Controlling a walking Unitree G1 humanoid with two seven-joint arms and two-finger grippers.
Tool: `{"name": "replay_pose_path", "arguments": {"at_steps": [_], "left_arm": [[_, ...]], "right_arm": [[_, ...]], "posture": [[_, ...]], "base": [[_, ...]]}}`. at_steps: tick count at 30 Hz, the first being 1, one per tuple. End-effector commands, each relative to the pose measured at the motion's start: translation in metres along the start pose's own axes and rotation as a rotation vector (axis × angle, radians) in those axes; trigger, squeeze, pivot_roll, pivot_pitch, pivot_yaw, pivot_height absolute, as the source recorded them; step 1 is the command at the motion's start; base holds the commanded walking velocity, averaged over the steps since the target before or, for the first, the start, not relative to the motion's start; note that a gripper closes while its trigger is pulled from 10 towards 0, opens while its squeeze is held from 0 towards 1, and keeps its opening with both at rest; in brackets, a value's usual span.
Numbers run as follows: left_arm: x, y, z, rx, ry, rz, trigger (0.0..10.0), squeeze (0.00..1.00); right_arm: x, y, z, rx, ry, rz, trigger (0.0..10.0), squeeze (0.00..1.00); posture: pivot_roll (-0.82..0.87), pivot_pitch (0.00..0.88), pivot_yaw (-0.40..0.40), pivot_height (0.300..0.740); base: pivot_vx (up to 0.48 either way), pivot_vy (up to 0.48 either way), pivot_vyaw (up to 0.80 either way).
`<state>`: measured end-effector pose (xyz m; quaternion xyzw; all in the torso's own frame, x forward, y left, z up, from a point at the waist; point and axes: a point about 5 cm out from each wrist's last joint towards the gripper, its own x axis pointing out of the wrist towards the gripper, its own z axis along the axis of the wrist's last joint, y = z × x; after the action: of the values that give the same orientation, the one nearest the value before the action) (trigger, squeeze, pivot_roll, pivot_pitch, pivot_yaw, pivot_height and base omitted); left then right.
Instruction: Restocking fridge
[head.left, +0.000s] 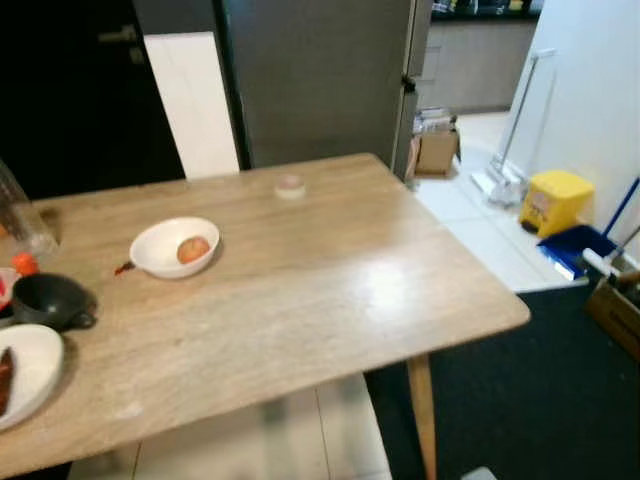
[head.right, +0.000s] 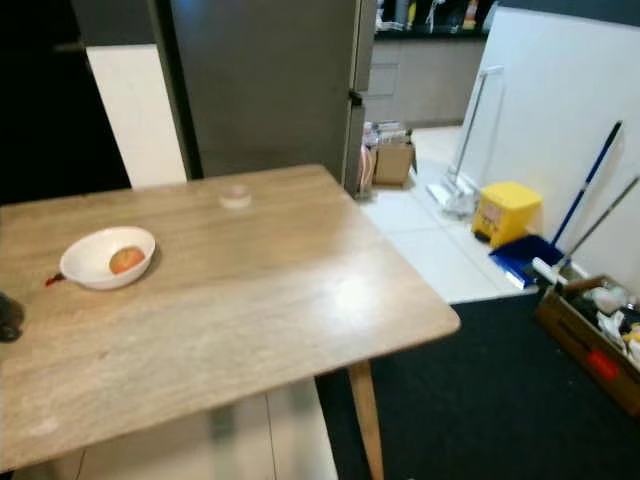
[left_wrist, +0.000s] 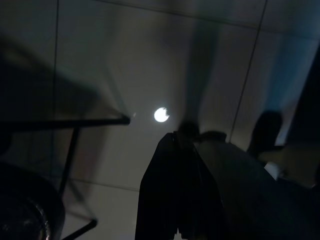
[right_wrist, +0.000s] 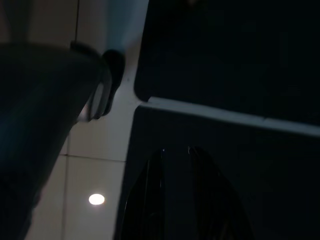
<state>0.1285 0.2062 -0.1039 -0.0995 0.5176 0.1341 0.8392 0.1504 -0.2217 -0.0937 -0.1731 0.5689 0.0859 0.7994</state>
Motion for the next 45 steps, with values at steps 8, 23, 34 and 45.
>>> {"name": "replay_pose_path", "arguments": {"at_steps": [8,23,34,45], "left_arm": [[-0.002,0.006,-0.01,0.003,0.033,0.013,10.0,0.0],[-0.003,0.017,-0.013,-0.064,0.043,0.087,10.0,0.0],[-0.02,0.087,-0.029,-0.493,0.061,0.464,10.0,0.0],[-0.037,0.143,0.01,-0.909,-0.228,0.602,10.0,0.0]], "right_arm": [[0.001,0.005,0.005,0.01,-0.019,0.011,10.0,0.0],[0.001,0.006,0.005,0.011,-0.018,0.011,10.0,0.0],[0.001,0.006,0.004,0.009,-0.017,0.005,10.0,0.0],[0.001,0.006,0.004,0.014,-0.015,0.003,10.0,0.0]], "posture": [[-0.08,0.0,0.018,0.74],[-0.08,0.0,0.018,0.74],[-0.08,0.0,0.017,0.74],[-0.08,0.0,0.019,0.74]], "base": [[0.269,0.0,0.0],[0.018,0.0,0.0],[0.0,0.0,0.0],[0.0,0.0,0.0]]}}
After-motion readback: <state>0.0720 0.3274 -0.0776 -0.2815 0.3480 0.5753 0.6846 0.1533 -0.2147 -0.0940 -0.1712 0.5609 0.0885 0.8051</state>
